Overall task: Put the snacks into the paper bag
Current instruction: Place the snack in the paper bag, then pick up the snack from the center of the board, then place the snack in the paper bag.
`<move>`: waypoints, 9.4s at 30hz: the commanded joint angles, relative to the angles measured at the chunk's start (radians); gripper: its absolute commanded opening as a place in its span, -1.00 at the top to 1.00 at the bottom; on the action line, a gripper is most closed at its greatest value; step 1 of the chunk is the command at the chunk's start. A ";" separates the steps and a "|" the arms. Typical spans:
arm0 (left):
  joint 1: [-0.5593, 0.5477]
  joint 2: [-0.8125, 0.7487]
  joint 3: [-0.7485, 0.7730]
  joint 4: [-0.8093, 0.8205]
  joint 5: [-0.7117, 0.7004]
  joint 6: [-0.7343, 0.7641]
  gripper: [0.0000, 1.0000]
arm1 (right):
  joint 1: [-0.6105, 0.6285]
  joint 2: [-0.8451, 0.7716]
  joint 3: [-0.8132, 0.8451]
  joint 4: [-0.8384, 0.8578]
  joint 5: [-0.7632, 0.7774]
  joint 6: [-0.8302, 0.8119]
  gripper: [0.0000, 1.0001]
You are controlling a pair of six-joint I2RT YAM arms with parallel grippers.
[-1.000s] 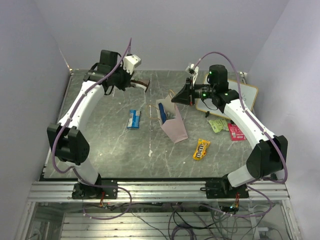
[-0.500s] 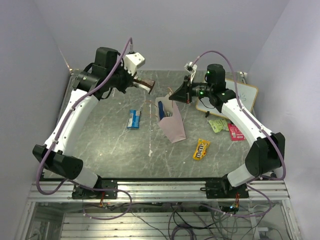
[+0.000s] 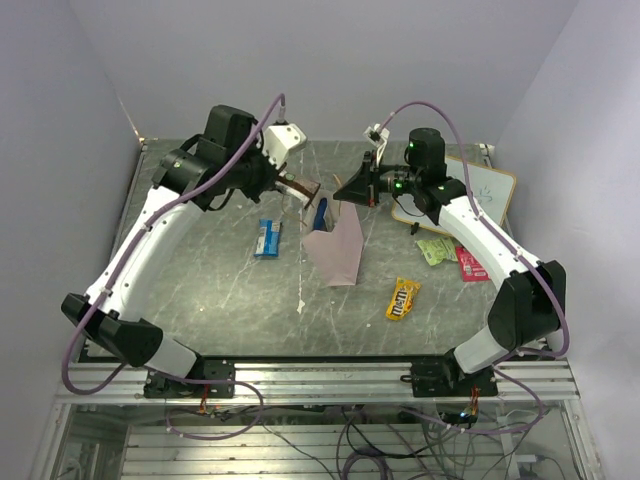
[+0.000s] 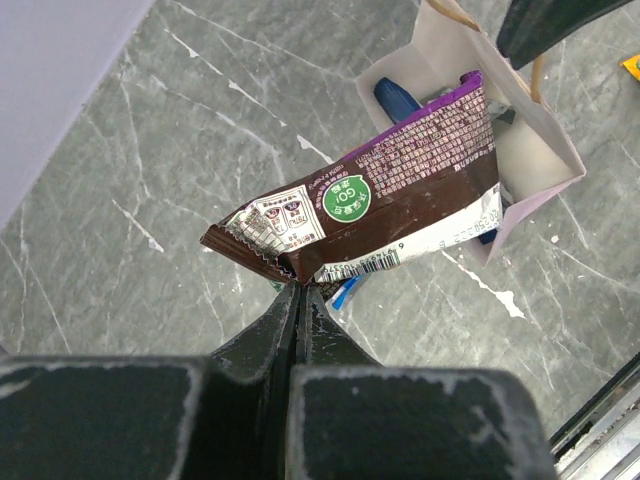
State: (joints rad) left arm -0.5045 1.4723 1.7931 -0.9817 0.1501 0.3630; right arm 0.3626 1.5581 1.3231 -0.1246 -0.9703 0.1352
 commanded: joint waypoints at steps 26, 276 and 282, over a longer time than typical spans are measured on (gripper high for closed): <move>-0.135 0.164 -0.097 0.126 -0.129 -0.145 0.86 | -0.007 -0.022 -0.025 0.076 -0.059 0.025 1.00; -0.103 0.435 0.227 -0.515 0.651 0.200 0.67 | -0.021 -0.065 -0.017 -0.138 -0.252 -0.244 1.00; -0.101 0.429 0.220 -0.515 0.629 0.210 0.62 | -0.021 -0.054 -0.009 -0.136 -0.254 -0.240 1.00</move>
State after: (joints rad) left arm -0.6121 1.9190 2.0060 -1.4792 0.7902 0.5507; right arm 0.3378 1.5070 1.2797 -0.2607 -1.2163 -0.0994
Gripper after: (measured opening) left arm 0.183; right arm 0.015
